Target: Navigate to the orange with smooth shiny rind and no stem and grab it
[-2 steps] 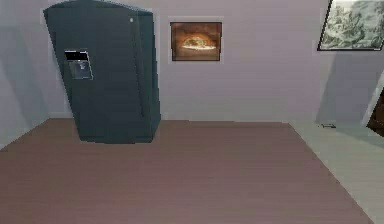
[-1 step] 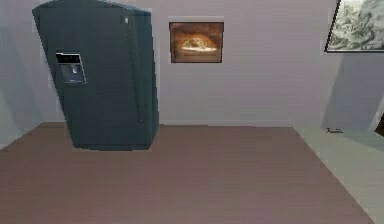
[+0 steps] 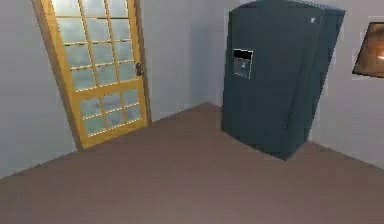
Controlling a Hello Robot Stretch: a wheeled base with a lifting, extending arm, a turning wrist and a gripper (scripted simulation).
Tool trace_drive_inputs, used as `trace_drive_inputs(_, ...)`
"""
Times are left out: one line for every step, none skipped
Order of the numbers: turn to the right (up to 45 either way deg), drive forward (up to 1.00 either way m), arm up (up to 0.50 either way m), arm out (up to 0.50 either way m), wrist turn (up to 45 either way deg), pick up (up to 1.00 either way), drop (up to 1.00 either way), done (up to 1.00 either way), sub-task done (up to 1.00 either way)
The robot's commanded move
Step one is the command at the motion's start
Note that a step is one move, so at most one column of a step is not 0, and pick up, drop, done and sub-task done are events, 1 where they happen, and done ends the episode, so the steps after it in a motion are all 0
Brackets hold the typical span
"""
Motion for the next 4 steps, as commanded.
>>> trace_drive_inputs(-36.0, 0.00, 0.00, 0.00, 0.0, 0.00, 0.00, 0.00, 0.00)
trace_drive_inputs(0.0, 0.35, 0.00, 0.00, 0.0, 0.00, 0.00, 0.00, 0.00)
trace_drive_inputs(-45.0, 0.00, 0.00, 0.00, 0.0, 0.00, 0.00, 0.00, 0.00)
trace_drive_inputs(-45.0, 0.00, 0.00, 0.00, 0.0, 0.00, 0.00, 0.00, 0.00)
